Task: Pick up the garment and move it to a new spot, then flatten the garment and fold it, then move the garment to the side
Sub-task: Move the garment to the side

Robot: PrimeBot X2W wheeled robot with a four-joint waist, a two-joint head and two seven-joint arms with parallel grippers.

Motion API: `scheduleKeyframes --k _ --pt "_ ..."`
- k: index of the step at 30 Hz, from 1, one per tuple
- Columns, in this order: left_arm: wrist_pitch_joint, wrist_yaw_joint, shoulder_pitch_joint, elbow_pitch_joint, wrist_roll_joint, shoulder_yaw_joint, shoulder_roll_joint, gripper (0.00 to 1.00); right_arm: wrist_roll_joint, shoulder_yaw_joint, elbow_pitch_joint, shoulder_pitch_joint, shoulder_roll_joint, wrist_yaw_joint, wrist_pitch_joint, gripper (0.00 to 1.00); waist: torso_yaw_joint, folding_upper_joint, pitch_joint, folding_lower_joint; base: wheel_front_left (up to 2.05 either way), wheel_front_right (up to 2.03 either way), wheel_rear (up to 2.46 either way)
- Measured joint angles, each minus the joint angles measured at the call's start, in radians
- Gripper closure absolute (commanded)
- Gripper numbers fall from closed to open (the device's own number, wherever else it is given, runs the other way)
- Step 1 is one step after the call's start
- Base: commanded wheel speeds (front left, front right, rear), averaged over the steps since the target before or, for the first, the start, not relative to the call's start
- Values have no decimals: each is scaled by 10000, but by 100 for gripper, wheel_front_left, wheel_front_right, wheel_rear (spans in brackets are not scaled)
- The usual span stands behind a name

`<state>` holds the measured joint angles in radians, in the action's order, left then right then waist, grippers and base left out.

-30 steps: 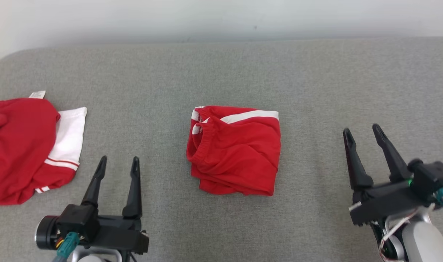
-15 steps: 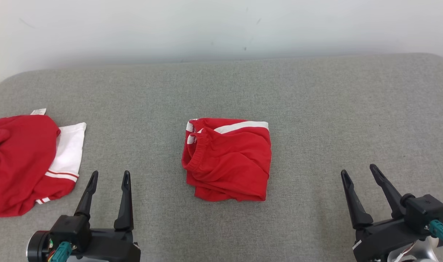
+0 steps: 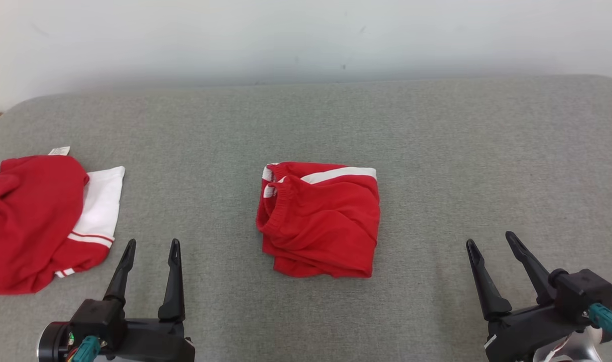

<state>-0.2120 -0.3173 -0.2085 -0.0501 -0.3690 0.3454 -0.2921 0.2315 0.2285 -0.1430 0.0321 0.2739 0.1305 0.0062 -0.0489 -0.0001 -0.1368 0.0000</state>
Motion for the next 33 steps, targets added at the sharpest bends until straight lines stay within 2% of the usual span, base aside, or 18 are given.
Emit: scheduleKeyframes --k 4,9,16,24,30,31,32,33 --pt "-8 35 -88 -48 2 117 90 0 311 178 284 237 196 0 560 0 -203 0 -117 0 0 0 0" --pt "-94 104 -274 25 2 313 328 0 817 890 746 732 683 0 1530 0 -559 1 -363 0 0 0 0" --pt "-274 328 -597 359 6 619 746 0 1444 1919 1281 1700 1150 0 2063 0 -1118 0 -857 1 0 0 0" --pt "-399 476 -913 677 77 769 1016 0 2196 2777 1910 2420 1145 0 2435 0 -1586 1 -1387 2 0 0 0" --pt "-439 554 -1084 796 121 763 1080 0 2646 3300 2046 2724 1047 0 2577 0 -1564 1 -1589 2 0 0 0" --pt "-441 579 -1112 813 123 759 1078 0 2713 3336 2052 2756 1018 0 2577 51 -1531 1 -1602 2 0 0 0" --pt "-443 602 -1142 832 157 761 1083 0 2765 3350 2086 2791 986 0 2575 80 -1498 1 -1616 2 0 0 0" --pt "-443 606 -1177 842 194 763 1093 0 2790 3371 2105 2826 970 0 2573 100 -1464 1 -1629 2 0 0 0"
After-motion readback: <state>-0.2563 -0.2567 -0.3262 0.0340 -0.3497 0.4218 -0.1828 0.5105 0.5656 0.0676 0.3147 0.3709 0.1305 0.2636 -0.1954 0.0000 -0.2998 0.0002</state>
